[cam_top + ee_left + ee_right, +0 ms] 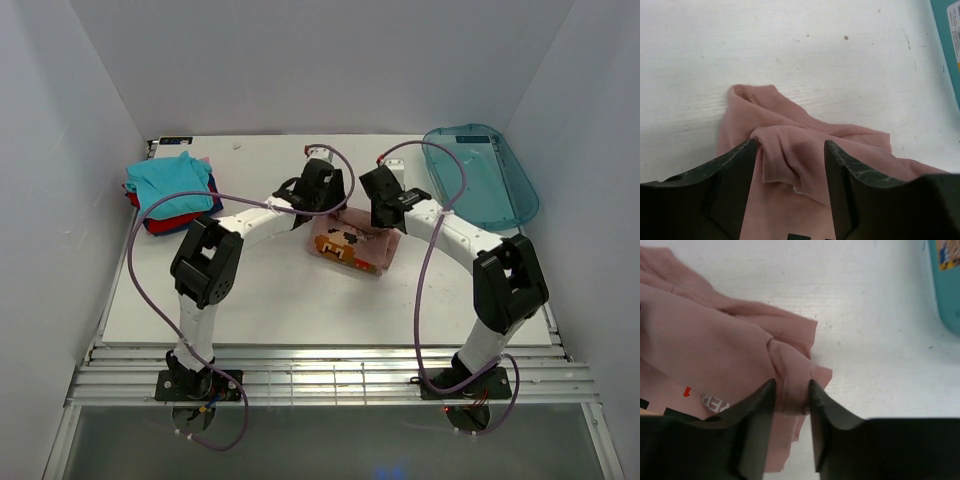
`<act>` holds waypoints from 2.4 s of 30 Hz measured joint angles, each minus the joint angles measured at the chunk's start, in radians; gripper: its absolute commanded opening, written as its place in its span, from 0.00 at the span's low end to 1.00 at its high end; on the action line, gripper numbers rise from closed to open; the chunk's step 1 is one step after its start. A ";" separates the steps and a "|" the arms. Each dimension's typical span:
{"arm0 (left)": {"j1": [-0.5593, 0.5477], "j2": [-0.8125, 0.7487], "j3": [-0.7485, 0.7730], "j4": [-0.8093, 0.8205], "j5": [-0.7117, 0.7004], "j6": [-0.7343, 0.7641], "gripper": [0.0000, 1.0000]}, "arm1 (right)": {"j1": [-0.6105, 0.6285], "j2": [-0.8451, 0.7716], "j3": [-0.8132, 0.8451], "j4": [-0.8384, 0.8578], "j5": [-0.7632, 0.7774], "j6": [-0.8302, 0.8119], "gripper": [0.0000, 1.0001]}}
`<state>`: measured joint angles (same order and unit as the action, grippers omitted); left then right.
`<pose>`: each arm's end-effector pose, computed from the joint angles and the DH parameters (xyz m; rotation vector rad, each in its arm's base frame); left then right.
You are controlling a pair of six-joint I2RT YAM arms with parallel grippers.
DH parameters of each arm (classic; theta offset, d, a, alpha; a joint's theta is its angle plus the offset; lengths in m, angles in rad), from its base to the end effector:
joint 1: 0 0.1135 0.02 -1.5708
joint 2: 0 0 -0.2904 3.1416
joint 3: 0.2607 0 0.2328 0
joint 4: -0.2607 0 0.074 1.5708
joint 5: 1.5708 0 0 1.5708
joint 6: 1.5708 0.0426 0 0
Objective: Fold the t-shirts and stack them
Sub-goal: Fold the tshirt
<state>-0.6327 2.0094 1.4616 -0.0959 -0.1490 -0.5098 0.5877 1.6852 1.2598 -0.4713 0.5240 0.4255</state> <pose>0.3743 -0.2666 0.2408 0.0543 2.2459 -0.4658 0.3048 0.1774 0.2772 0.0292 2.3182 -0.1488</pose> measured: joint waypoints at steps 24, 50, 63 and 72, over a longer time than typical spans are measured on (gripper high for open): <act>0.068 -0.272 -0.351 -0.008 -0.044 0.027 0.86 | -0.010 -0.091 -0.071 0.161 -0.280 -0.040 0.08; 0.143 -0.338 -0.530 0.174 0.192 -0.037 0.86 | -0.011 0.109 0.050 0.251 -0.082 -0.114 0.08; 0.194 -0.267 -0.506 0.237 0.347 -0.060 0.86 | -0.010 -0.018 -0.071 0.232 -0.253 -0.075 0.08; 0.242 -0.103 -0.417 0.257 0.498 -0.103 0.87 | -0.004 0.107 -0.100 0.152 -0.295 -0.014 0.08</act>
<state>-0.3908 1.9060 1.0447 0.1612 0.3492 -0.6132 0.5838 1.7920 1.1595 -0.3191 0.2287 0.4118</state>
